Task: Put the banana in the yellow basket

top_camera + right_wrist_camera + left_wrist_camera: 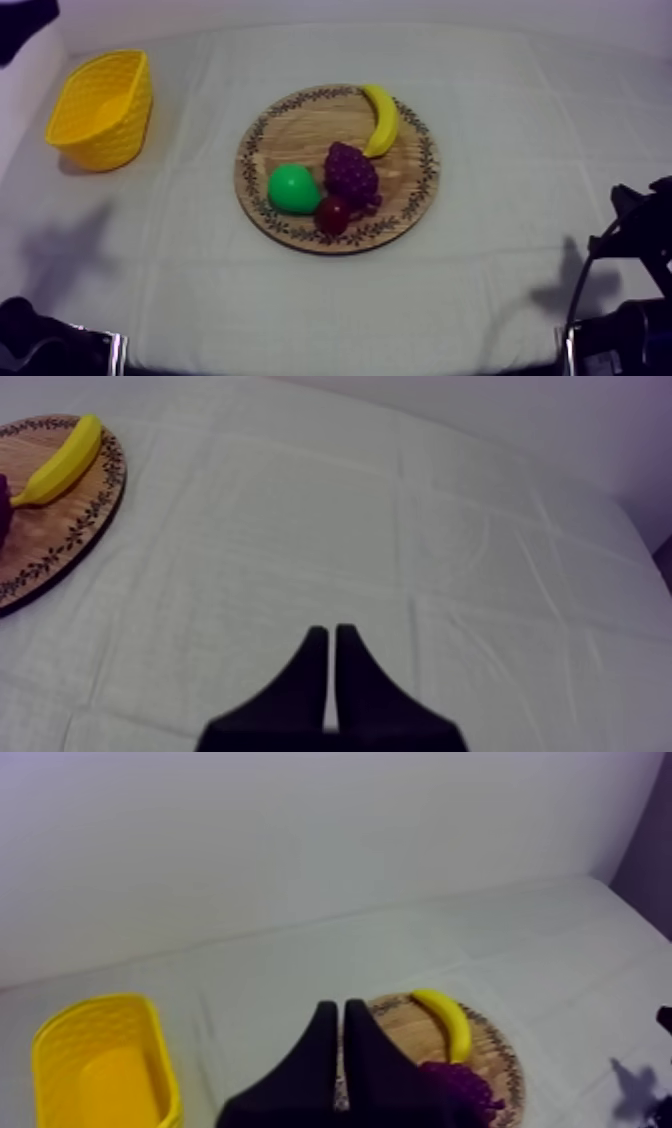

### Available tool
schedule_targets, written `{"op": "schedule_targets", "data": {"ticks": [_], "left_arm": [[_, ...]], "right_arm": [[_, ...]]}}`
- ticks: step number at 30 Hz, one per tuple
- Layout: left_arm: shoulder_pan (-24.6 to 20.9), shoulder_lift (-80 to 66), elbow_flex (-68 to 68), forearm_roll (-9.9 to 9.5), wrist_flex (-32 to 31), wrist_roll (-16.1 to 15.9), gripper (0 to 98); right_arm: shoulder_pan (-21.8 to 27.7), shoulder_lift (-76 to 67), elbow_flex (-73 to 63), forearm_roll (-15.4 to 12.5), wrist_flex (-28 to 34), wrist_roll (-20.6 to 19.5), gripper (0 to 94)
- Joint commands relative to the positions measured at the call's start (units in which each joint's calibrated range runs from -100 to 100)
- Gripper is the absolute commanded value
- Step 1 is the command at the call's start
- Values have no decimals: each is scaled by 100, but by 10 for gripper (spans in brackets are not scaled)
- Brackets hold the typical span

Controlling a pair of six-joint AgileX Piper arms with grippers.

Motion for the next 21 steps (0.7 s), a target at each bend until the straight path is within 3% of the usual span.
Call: {"op": "schedule_targets", "data": {"ticks": [1, 6, 21], "left_arm": [[329, 1072, -1486, -115, 170, 146, 5], [650, 2043, -2559, -243, 565, 382, 6], [1127, 4505, -4334, -302, 1273, 764, 1]], "right_arm": [[1, -4, -3, 1, -3, -2, 6], [1, -4, -3, 1, -3, -2, 6], [1, -4, -3, 1, -3, -2, 6]]}}
